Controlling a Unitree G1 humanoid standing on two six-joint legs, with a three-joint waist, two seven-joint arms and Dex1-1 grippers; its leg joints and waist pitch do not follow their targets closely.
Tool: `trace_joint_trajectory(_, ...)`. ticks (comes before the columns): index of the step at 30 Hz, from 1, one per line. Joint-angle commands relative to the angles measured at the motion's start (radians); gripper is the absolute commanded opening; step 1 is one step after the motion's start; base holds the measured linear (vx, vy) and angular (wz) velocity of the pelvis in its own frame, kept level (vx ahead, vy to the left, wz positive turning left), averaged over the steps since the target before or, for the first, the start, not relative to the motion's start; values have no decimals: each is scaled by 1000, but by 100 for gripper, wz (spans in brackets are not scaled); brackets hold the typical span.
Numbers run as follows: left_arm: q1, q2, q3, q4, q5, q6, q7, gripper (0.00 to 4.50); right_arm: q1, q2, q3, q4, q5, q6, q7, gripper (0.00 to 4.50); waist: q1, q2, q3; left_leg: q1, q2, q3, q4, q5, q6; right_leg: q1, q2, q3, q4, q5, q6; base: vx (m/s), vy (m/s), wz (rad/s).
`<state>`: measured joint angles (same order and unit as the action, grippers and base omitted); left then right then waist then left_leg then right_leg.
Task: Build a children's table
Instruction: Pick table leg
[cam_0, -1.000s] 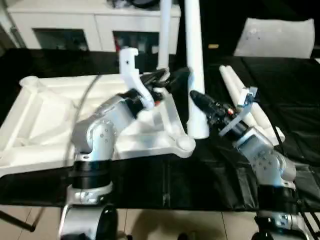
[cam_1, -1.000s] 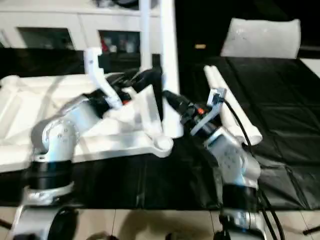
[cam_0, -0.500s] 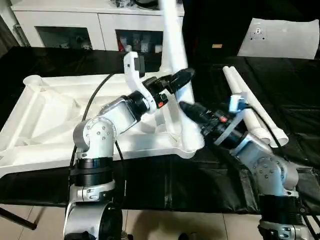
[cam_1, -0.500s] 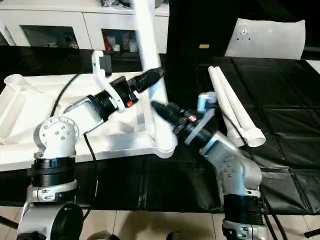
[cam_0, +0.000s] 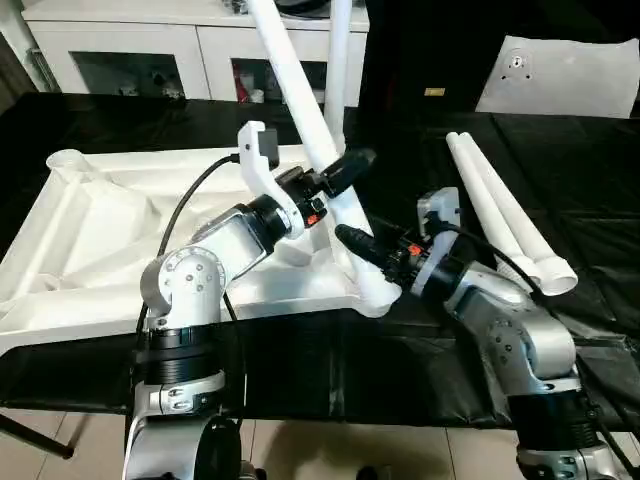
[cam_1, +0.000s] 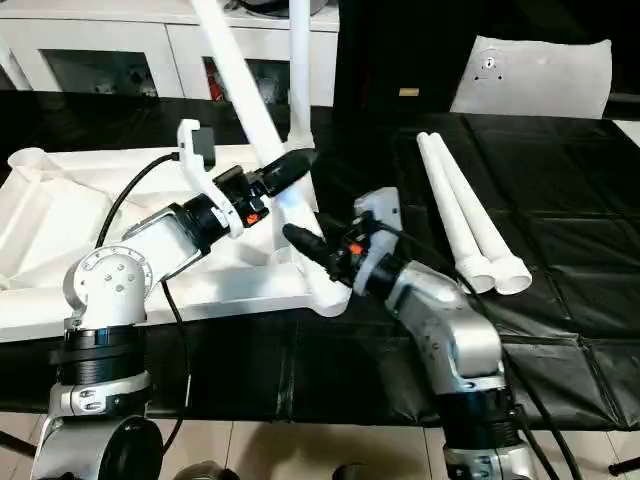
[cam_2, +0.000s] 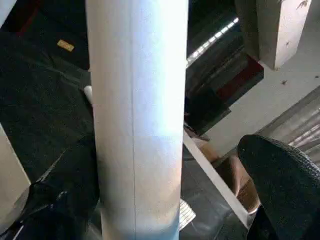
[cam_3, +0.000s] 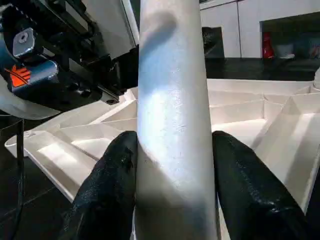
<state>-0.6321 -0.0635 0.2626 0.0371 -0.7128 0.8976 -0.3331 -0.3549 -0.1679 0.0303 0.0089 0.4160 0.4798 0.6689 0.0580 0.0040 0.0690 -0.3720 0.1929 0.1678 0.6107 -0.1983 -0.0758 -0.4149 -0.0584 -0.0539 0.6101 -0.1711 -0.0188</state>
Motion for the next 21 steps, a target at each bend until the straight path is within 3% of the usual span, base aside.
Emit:
trace_joint_trajectory(1,0,-15,-20,-36,-31,13,3,415,2,2,11,10,-18,1,-17,184,-1,-7,-77,2,21,-2,-65,-102,51,63,-60,38,-82,-256,-152,0,0,0)
trace_joint_trajectory(16,24,-7,-43,-60,-22,-3,2,415,6,2,28,3,-13,-1,-18,184,-2,-9,-76,1,20,-2,-65,-103,50,63,-60,39,-82,-265,-141,0,0,0)
trace_joint_trajectory(21,55,98,-207,-93,144,-185,-151,415,4,-1,31,-15,-5,7,-14,184,-1,-10,-76,3,23,-5,-69,-101,57,61,-61,40,-83,-276,-125,0,0,0)
